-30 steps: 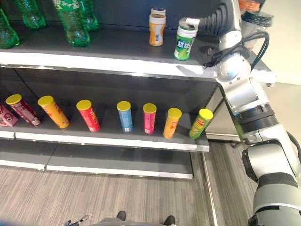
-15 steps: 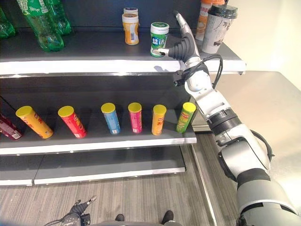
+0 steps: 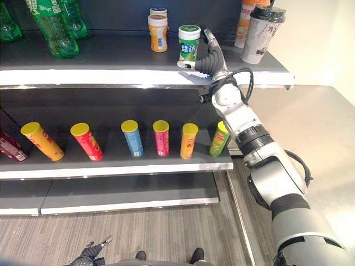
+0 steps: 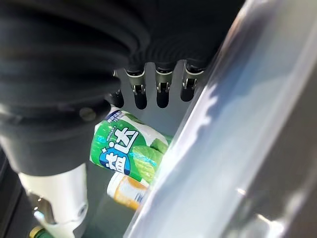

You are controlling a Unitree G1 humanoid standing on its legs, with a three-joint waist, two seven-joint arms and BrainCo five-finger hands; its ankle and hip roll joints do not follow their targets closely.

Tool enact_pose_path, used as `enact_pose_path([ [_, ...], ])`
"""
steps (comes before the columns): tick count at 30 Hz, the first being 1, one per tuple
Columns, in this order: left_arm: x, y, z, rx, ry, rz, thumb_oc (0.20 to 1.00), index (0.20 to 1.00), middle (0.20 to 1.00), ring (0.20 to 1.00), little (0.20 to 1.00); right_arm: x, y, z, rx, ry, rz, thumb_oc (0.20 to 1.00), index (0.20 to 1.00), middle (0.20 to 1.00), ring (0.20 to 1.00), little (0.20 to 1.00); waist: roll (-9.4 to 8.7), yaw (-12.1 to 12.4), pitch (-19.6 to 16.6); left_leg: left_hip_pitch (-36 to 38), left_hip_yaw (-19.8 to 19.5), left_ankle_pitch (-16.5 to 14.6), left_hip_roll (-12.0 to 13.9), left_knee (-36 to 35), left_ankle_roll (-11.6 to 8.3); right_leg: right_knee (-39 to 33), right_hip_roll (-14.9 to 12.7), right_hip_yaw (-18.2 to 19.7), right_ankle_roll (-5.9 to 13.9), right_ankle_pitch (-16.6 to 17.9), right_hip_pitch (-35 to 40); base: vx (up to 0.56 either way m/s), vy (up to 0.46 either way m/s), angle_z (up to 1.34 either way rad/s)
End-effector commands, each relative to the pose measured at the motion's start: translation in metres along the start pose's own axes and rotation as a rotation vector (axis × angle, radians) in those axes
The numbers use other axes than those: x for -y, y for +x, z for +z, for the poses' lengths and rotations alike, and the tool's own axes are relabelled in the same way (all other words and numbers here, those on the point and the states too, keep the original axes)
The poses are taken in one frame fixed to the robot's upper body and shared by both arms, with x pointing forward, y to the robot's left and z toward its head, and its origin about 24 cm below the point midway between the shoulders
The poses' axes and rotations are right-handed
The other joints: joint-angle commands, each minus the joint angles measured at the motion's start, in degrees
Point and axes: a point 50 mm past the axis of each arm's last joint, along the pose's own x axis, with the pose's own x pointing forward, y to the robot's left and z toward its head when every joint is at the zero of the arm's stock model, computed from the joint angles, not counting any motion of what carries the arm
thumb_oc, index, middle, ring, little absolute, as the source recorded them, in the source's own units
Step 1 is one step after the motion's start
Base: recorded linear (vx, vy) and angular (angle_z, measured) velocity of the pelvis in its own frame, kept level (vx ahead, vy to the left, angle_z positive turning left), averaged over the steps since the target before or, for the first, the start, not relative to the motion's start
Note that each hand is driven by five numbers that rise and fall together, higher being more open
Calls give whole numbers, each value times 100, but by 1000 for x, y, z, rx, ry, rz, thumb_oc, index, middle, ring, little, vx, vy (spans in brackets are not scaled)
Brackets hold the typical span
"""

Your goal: Put the goods on the table back onto the shelves and tidy them up.

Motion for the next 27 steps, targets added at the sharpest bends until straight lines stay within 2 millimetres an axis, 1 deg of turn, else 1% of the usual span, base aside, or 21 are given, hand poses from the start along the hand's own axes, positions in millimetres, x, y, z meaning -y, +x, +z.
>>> enact_pose_path([
  [1, -29, 6, 22, 60, 17, 62, 1000, 1000, 1000, 1000, 1000, 2, 22, 46, 116, 7, -3, 1000, 1000, 1000, 1000, 1000, -415, 139, 69, 28, 419, -456, -35, 38, -127, 472, -632, 459, 576, -649, 205, 0, 0, 0],
  [9, -31, 7, 23, 62, 18, 65, 1000, 1000, 1000, 1000, 1000, -10, 20, 52, 138, 30, 33, 1000, 1000, 1000, 1000, 1000, -413, 166, 56, 33, 431, -481, -73, 49, -105, 473, -679, 444, 598, -622, 228, -3, 13, 2],
  [20, -31, 7, 25, 63, 21, 68, 1000, 1000, 1000, 1000, 1000, -34, 16, 58, 155, 94, 95, 1000, 1000, 1000, 1000, 1000, -400, 174, 55, 79, 467, -497, -78, 52, -91, 466, -700, 456, 596, -608, 239, -1, 3, 1],
  [27, -32, 7, 24, 60, 19, 71, 1000, 1000, 1000, 1000, 1000, -40, 15, 58, 150, 100, 106, 1000, 1000, 1000, 1000, 1000, -397, 210, 54, 66, 454, -498, -95, 59, -81, 467, -710, 457, 596, -604, 236, 0, 0, 0],
])
